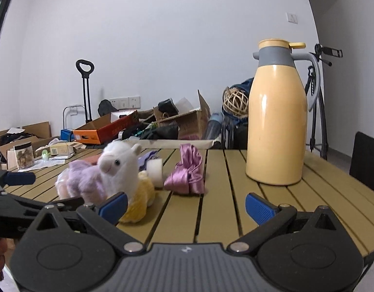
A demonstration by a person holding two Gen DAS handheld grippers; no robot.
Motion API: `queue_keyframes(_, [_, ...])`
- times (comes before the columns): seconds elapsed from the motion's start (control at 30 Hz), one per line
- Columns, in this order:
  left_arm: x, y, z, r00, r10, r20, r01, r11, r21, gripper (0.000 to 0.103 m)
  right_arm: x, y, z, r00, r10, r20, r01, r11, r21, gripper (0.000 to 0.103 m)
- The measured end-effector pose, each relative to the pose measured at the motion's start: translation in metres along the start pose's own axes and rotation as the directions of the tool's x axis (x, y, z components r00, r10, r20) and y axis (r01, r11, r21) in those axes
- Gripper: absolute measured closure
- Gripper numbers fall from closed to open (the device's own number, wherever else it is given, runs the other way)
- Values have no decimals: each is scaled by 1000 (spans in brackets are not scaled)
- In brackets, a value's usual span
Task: Collect trash
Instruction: 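Move both tools forward toward the plush toys on the table, then grasp the lilac fuzzy plush with left gripper while right gripper grasps white alpaca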
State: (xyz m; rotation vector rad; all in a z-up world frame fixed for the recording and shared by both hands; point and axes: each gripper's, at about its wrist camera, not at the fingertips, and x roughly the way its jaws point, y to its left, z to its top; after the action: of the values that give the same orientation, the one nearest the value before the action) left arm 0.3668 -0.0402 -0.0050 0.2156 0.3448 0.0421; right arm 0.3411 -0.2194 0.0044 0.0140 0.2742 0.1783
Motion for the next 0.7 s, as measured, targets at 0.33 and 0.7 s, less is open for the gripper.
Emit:
queue_keyframes(0.33, [28,-9,4,997,71,39,-70,997,-28,0,4,-22,-12,1000,-20,-15,21,995,99,0])
queue_keyframes(0.7, [39,-19,2,995,100,17,-101,995,17,40,8,-20,-18,999,-20,-24,24,991,133,0])
